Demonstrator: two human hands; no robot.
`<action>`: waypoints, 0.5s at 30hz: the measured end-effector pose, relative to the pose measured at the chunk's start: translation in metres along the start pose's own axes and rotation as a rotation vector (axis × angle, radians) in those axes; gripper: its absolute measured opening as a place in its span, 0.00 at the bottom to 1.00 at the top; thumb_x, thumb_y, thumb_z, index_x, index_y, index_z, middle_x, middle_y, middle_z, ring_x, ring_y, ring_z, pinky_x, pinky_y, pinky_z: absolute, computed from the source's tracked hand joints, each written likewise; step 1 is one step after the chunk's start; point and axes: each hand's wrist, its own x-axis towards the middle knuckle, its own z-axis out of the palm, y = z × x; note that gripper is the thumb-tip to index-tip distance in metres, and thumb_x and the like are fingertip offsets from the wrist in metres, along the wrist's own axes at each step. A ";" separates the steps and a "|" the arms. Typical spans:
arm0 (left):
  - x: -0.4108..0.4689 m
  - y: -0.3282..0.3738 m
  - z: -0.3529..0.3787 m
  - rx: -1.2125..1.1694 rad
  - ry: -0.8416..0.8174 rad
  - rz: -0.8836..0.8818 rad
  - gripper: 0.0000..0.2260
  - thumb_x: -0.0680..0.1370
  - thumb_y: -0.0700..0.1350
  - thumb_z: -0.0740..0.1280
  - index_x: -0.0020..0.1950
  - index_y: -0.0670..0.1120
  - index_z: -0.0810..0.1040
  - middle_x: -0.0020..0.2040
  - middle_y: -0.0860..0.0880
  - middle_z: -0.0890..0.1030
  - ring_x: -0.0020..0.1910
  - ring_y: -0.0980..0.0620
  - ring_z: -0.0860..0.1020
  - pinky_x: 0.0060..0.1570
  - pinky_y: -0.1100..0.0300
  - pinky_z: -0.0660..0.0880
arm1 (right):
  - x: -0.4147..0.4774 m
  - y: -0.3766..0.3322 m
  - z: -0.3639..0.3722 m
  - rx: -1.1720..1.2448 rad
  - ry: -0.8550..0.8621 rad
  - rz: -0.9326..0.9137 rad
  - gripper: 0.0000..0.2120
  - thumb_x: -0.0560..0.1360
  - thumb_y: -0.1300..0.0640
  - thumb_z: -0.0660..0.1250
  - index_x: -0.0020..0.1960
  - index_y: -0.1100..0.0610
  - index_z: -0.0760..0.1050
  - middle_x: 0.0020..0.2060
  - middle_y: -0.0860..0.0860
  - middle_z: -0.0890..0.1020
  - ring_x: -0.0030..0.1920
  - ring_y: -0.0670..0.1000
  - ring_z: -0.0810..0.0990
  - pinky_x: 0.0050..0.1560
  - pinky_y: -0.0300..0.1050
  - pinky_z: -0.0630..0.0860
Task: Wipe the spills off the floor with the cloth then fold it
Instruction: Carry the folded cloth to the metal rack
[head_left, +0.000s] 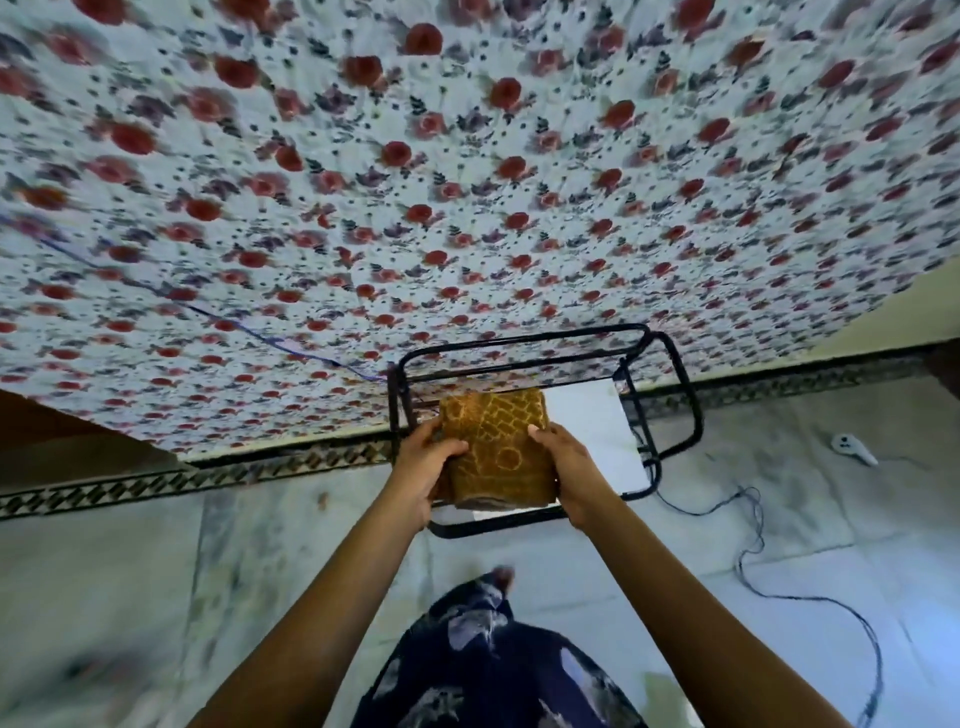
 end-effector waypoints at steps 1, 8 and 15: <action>0.018 -0.001 0.010 0.018 0.019 -0.013 0.18 0.75 0.37 0.67 0.62 0.52 0.74 0.59 0.43 0.79 0.55 0.42 0.77 0.50 0.50 0.78 | 0.016 -0.001 -0.010 -0.007 -0.012 0.020 0.15 0.77 0.51 0.64 0.61 0.56 0.73 0.55 0.55 0.80 0.54 0.54 0.79 0.47 0.48 0.78; 0.123 -0.039 0.076 0.048 0.035 -0.085 0.17 0.77 0.37 0.64 0.63 0.52 0.73 0.59 0.45 0.78 0.54 0.46 0.76 0.46 0.53 0.76 | 0.123 0.002 -0.078 -0.108 -0.005 0.164 0.15 0.77 0.51 0.63 0.62 0.52 0.72 0.59 0.55 0.78 0.58 0.57 0.76 0.56 0.53 0.75; 0.225 -0.090 0.131 0.084 0.020 -0.114 0.17 0.78 0.36 0.59 0.62 0.52 0.73 0.56 0.45 0.78 0.53 0.46 0.76 0.43 0.55 0.75 | 0.241 0.023 -0.132 -0.194 0.057 0.241 0.17 0.76 0.57 0.65 0.64 0.52 0.72 0.58 0.57 0.78 0.54 0.55 0.78 0.52 0.47 0.77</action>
